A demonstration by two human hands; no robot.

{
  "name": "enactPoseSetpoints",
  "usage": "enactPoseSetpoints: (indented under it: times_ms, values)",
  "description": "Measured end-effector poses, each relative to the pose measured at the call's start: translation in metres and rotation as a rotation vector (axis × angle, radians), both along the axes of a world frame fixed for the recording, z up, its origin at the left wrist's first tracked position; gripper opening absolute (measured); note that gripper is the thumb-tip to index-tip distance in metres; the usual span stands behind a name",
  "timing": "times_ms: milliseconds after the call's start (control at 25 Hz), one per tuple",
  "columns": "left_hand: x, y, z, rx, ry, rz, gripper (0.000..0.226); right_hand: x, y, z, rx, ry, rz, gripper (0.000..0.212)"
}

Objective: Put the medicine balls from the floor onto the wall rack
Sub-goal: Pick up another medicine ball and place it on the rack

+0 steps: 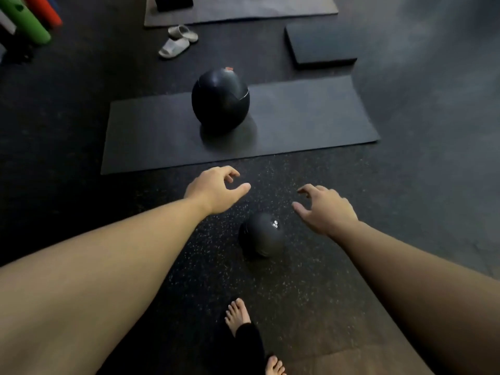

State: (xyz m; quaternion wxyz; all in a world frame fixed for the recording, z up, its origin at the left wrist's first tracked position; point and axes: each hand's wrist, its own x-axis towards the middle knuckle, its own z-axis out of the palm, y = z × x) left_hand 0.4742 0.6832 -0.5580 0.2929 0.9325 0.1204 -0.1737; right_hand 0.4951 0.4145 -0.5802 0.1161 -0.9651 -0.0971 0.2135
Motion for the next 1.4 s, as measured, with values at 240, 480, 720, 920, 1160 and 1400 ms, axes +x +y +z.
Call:
enactPoseSetpoints:
  times_ms: [240,480,720,920,1160,1400]
  values:
    - [0.034,0.012,-0.119,-0.006,0.159,0.036,0.055,0.037,0.010,-0.110,-0.024,0.147,0.013,0.055]
    - [0.061,0.020,-0.272,-0.112,0.261,0.259,0.059,0.089,0.030,-0.264,-0.037,0.271,0.076,0.055]
    - [0.056,-0.015,-0.433,-0.282,0.350,0.589,0.068,0.122,0.039,-0.419,-0.039,0.354,0.171,0.060]
    - [0.057,-0.043,-0.511,-0.384,0.419,0.743,0.087,0.132,0.030,-0.484,0.090,0.438,0.053,0.083]
    - [0.051,-0.058,-0.543,-0.452,0.416,0.826,0.113,0.132,0.031,-0.519,0.145,0.552,0.034,0.107]
    - [0.039,-0.056,-0.552,-0.631,0.555,1.025,0.104,0.125,0.027,-0.533,0.318,0.648,-0.134,0.116]
